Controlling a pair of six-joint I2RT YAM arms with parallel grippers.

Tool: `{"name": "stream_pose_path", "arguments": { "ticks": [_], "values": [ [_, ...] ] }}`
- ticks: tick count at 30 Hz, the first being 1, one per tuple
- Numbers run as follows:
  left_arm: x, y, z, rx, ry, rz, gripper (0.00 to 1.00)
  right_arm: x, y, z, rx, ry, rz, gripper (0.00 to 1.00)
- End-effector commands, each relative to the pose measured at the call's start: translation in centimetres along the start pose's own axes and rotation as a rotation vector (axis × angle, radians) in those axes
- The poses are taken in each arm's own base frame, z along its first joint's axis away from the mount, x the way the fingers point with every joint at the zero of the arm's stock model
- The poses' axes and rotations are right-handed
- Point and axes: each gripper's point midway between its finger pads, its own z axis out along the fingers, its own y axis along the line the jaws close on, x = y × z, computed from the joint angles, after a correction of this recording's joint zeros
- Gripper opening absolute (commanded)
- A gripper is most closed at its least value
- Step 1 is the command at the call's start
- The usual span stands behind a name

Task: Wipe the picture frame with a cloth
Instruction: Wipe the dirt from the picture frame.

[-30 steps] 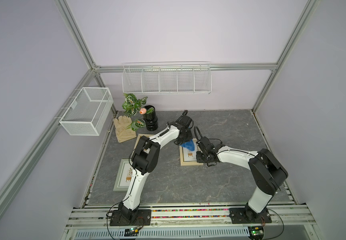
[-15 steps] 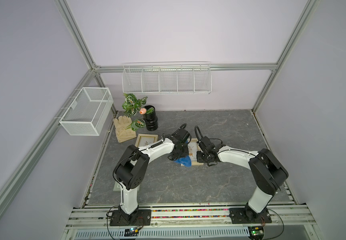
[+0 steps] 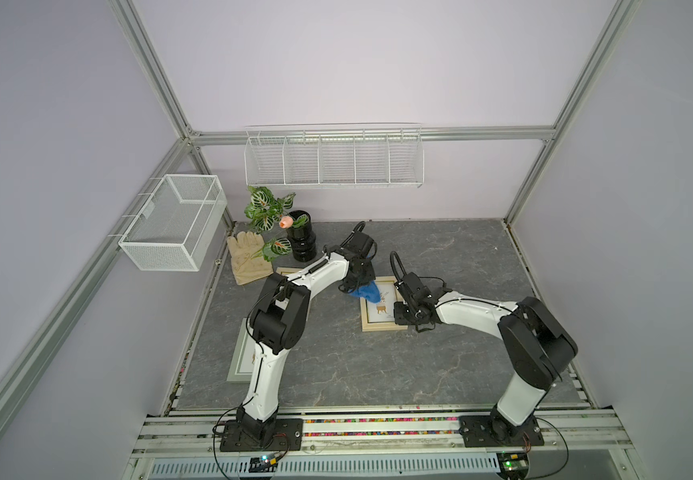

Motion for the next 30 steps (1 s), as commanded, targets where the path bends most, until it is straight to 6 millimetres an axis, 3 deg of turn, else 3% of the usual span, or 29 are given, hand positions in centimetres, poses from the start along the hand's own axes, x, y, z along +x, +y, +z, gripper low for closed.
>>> {"name": "stream_pose_path", "arguments": {
  "ticks": [1, 8, 11, 18, 21, 24, 27, 30],
  "values": [
    [2.4, 0.2, -0.7, -0.068, 0.03, 0.053, 0.0, 2.3, -2.2, 0.7, 0.065, 0.072, 0.015, 0.21],
    [10.9, 3.3, -3.3, -0.066, 0.118, 0.026, 0.0, 2.4, -2.6, 1.0, 0.074, 0.077, 0.002, 0.21],
    [12.9, 3.3, -3.2, -0.011, 0.162, -0.012, 0.0, 2.3, -2.5, 0.9, 0.071, 0.075, 0.001, 0.21],
    [14.7, -3.1, -1.2, 0.262, 0.205, -0.076, 0.0, 2.3, -2.0, 0.8, 0.044, 0.075, 0.024, 0.21],
    [15.2, -4.1, -0.6, 0.328, 0.23, -0.102, 0.0, 2.3, -2.1, 0.7, 0.048, 0.071, 0.025, 0.21],
    [15.3, -2.8, -0.9, 0.286, 0.222, -0.097, 0.0, 2.2, -2.3, 0.5, 0.055, 0.068, 0.026, 0.21],
    [14.2, 1.2, -1.6, 0.167, 0.177, -0.103, 0.0, 2.2, -2.3, 0.4, 0.059, 0.065, 0.023, 0.21],
    [13.0, 3.8, -2.7, 0.076, 0.131, -0.079, 0.0, 2.2, -2.4, 0.4, 0.061, 0.065, 0.021, 0.21]
  ]
}}
